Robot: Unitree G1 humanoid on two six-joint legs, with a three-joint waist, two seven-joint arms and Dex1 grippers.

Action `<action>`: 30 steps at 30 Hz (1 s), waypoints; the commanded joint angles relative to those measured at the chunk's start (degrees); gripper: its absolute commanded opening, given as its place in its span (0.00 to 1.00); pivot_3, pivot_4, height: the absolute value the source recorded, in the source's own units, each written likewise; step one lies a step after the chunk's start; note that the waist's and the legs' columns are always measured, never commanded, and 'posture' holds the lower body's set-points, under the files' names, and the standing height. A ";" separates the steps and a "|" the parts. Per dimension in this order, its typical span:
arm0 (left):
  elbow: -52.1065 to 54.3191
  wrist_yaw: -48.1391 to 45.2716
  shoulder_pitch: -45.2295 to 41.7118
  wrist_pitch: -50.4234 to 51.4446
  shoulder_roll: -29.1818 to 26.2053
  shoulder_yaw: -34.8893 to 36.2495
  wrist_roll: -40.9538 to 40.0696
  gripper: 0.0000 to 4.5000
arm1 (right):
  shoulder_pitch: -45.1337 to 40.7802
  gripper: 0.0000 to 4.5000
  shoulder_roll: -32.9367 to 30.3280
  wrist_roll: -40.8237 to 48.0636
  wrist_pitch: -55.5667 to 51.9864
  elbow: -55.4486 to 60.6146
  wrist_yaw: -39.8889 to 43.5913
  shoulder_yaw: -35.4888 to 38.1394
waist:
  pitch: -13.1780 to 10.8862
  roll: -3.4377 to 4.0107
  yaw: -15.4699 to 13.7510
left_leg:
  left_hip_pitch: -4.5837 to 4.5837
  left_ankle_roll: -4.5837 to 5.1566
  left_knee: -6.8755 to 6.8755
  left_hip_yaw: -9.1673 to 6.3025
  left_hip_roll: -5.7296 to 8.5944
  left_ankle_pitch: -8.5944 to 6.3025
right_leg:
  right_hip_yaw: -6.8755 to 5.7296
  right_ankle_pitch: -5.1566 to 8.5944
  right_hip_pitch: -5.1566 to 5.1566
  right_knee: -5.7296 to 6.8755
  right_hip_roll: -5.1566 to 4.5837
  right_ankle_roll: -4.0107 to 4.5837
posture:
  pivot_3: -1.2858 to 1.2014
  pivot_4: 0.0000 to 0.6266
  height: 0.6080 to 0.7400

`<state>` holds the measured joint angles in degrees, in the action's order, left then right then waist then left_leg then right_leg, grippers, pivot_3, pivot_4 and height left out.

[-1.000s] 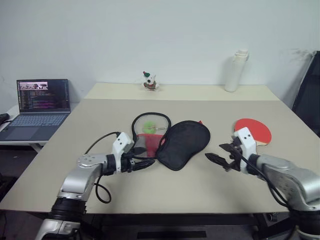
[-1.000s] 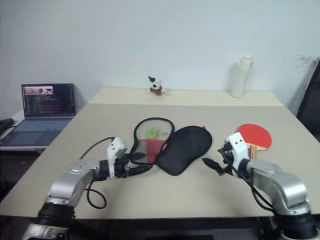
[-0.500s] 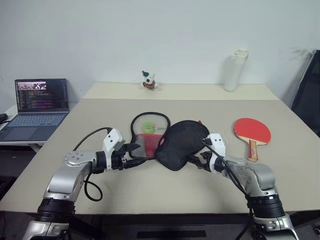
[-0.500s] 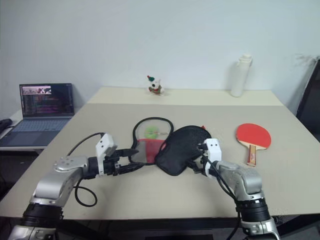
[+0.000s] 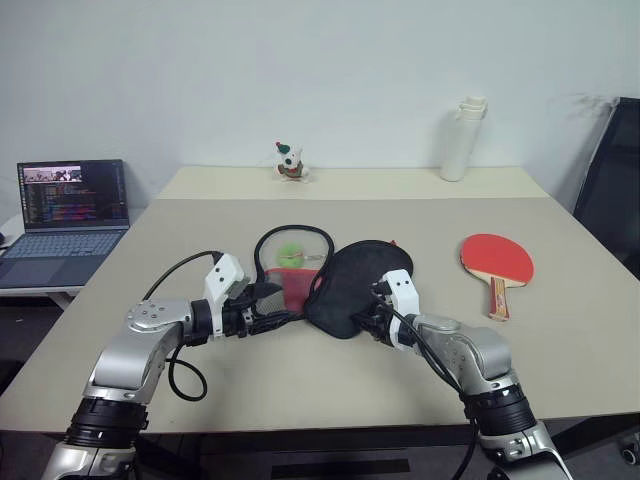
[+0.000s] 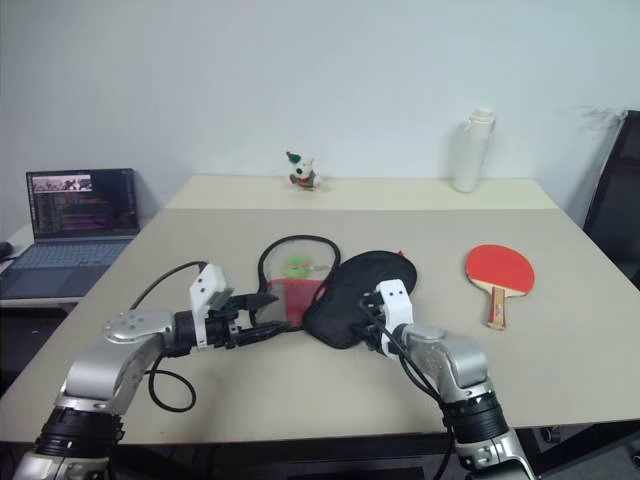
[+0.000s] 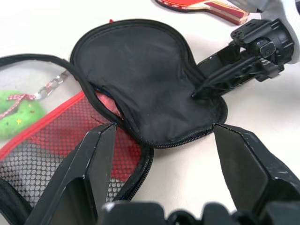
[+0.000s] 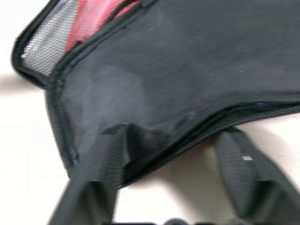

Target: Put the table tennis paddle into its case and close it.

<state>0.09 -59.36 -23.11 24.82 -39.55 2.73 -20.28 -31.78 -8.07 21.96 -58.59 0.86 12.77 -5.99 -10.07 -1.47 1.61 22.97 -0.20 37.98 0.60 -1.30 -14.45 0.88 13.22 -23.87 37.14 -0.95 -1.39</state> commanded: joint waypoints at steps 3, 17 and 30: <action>3.60 0.41 -1.06 0.73 -0.38 0.98 -1.63 0.79 | -0.80 0.15 -3.34 -0.25 -0.24 0.43 2.55 2.49 | 0.00 0.00 -0.01 | 0.00 0.00 0.00 0.01 0.01 0.00 | 0.00 0.00 0.00 -0.01 0.01 0.00 | 0.52 0.24 1.00; 3.12 -0.93 -4.62 0.25 1.94 -2.72 -1.01 0.79 | -1.76 0.01 -15.16 1.53 -4.96 0.57 9.62 8.26 | -0.02 -0.01 -0.08 | 0.02 0.00 -0.04 0.06 0.03 0.00 | 0.04 0.04 -0.02 -0.03 0.05 -0.07 | 0.52 0.24 1.00; 0.45 -2.10 -7.92 -1.16 3.59 -5.07 -0.14 0.79 | -1.78 0.01 -22.97 1.65 -4.34 -2.11 13.56 10.66 | -0.03 -0.04 -0.08 | 0.04 0.00 -0.04 0.11 0.00 0.00 | 0.10 0.07 -0.08 -0.03 0.13 -0.11 | 0.52 0.24 1.00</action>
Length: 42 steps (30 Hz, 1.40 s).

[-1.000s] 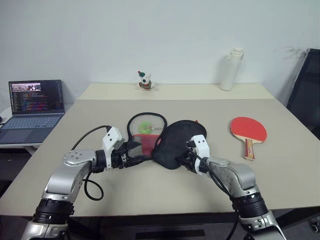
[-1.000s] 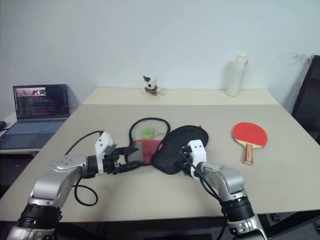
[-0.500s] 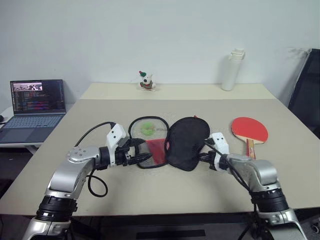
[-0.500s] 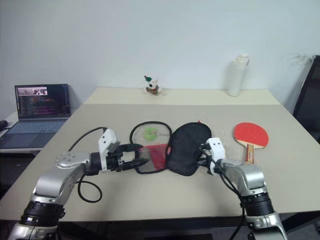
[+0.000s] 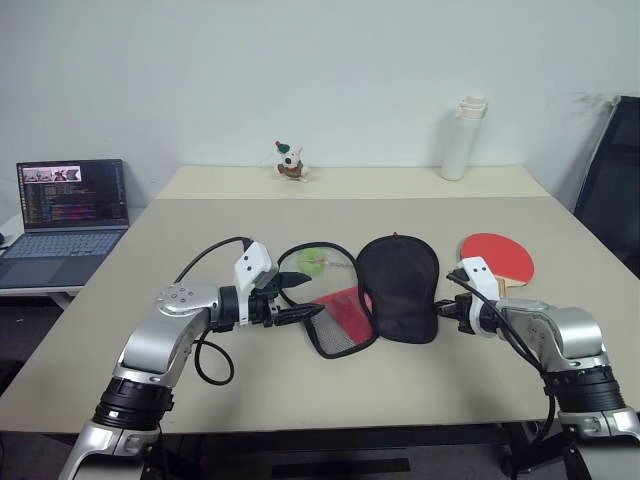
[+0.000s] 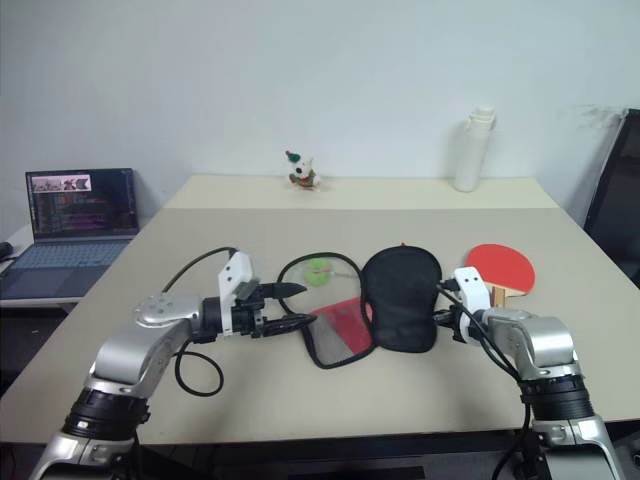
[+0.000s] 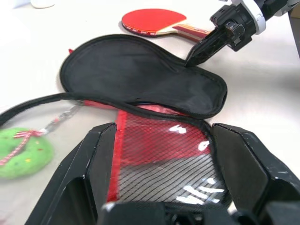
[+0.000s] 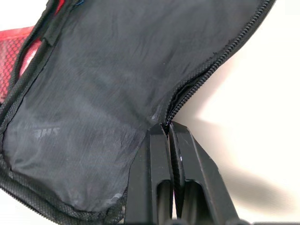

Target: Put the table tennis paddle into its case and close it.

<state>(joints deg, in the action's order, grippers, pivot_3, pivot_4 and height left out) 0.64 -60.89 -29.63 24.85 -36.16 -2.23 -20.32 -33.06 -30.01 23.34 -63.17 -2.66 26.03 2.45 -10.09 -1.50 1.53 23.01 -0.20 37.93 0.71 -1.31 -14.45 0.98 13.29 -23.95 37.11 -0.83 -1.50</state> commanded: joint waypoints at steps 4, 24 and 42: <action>-0.64 -0.71 -1.81 -1.52 0.57 -0.53 -0.12 0.79 | 0.01 0.01 -0.35 -0.07 0.91 1.76 -0.16 2.19 | 0.00 0.00 0.00 | 0.00 0.00 0.00 0.01 0.00 0.00 | 0.01 0.01 0.00 0.00 0.00 -0.01 | 0.52 0.24 1.00; 0.00 -2.26 -1.66 -0.19 -0.04 0.25 -1.94 0.79 | -3.67 0.99 -2.93 -7.44 7.73 -5.82 -13.87 12.89 | 0.00 -0.01 0.01 | 0.02 0.00 0.02 0.11 -0.01 0.00 | 0.09 0.00 -0.05 0.02 0.01 -0.01 | 0.52 0.24 1.00; -1.83 -5.19 -5.19 -1.19 -0.06 -0.15 -2.48 0.79 | -13.75 0.96 3.13 -13.01 21.34 -36.35 -18.58 10.73 | -0.01 -0.02 0.30 | -0.02 0.00 0.01 0.31 -0.10 0.00 | 0.31 -0.10 -0.09 0.02 0.13 0.08 | 0.52 0.24 1.00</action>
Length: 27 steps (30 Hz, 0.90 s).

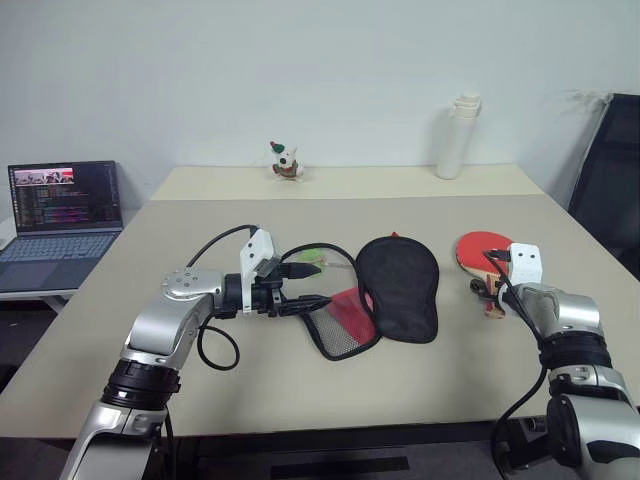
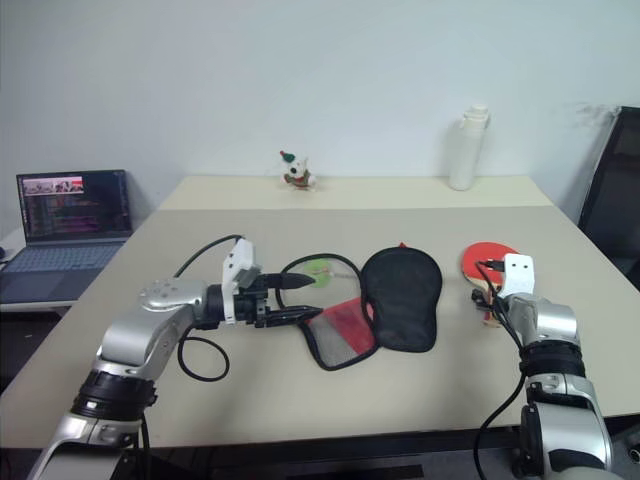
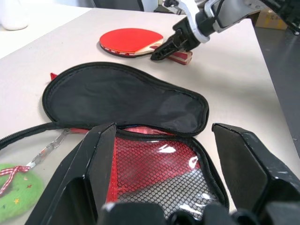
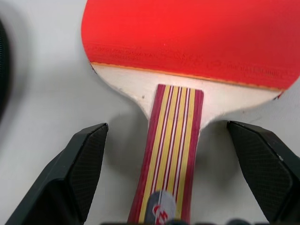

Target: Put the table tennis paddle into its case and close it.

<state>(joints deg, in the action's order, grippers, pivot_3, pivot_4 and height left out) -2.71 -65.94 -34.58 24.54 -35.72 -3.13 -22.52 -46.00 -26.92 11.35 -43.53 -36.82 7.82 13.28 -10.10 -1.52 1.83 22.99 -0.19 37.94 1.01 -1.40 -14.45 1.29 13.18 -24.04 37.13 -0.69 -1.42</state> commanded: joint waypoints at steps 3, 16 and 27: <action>2.18 0.20 0.70 -0.74 -0.94 1.16 -0.34 0.79 | -0.87 0.79 0.22 -0.80 1.93 -3.08 -1.00 0.92 | 0.01 -0.01 0.00 | -0.05 0.00 0.02 0.07 -0.02 0.00 | 0.07 -0.01 0.01 0.02 0.02 -0.05 | 0.52 0.24 1.00; 5.58 2.32 4.90 0.85 -2.61 3.20 -1.39 0.79 | 0.75 0.25 2.67 4.28 -5.40 15.88 -4.74 6.55 | -0.03 0.05 -0.03 | -0.02 0.00 -0.03 0.29 -0.06 0.00 | 0.40 -0.06 -0.12 0.03 0.07 -0.05 | 0.52 0.24 1.00; 7.65 3.84 6.50 2.20 -1.68 2.61 -2.40 0.79 | 8.22 0.25 27.02 9.27 -30.72 56.60 -17.80 6.86 | -0.07 0.15 0.10 | -0.03 0.01 -0.12 0.52 -0.40 -0.02 | 0.87 -0.13 -0.42 0.20 0.45 0.13 | 0.52 0.24 1.00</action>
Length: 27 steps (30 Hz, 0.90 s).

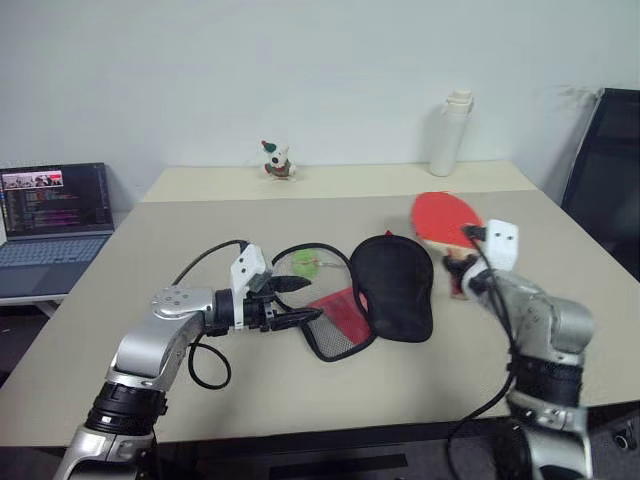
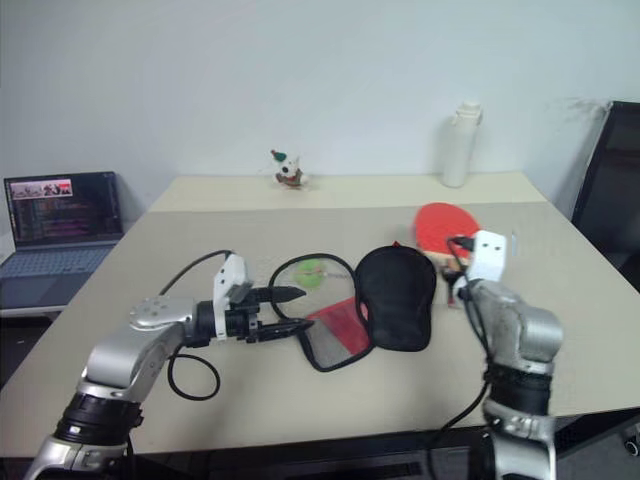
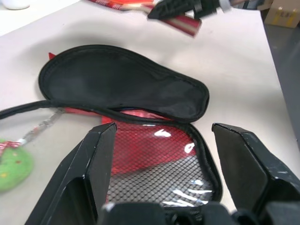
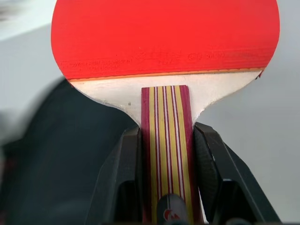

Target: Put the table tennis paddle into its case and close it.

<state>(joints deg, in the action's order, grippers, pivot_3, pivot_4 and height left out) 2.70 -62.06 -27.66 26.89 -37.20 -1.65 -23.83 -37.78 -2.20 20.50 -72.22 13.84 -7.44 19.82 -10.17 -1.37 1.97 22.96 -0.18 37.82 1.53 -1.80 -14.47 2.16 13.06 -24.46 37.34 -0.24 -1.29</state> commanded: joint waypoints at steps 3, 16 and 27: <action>2.00 -0.14 -0.63 -0.13 -0.19 1.03 -1.24 0.79 | 0.76 0.25 7.56 -0.78 -1.72 6.76 -4.82 -0.77 | 0.00 0.00 -0.27 | 0.02 0.00 0.09 0.05 0.13 0.00 | 0.01 0.09 0.00 0.00 -0.14 -0.18 | 0.52 0.24 1.00; 2.68 0.33 0.19 0.15 -0.47 1.22 -1.77 0.79 | 2.61 0.25 10.28 -3.18 5.44 -0.36 -4.82 -5.43 | 0.00 0.00 0.22 | 0.02 0.00 0.00 0.14 0.10 0.00 | 0.07 0.05 -0.01 -0.14 -0.12 -0.24 | 0.52 0.24 1.00; 3.37 0.70 0.81 0.50 -0.67 1.29 -1.78 0.79 | 2.77 0.25 8.79 -4.58 8.95 -4.81 -2.73 -8.84 | 0.00 0.00 0.65 | 0.03 0.00 0.00 0.14 0.11 0.00 | 0.08 0.06 -0.01 -0.14 -0.12 -0.25 | 0.52 0.24 1.00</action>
<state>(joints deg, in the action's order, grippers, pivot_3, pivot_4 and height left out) 3.98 -61.69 -26.61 27.41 -37.31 -1.78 -24.74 -34.28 6.87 16.37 -65.76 7.78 -11.02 11.79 -10.17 -1.37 2.62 22.99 -0.19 37.83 1.67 -1.69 -14.47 2.24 13.11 -24.47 37.19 -0.36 -1.54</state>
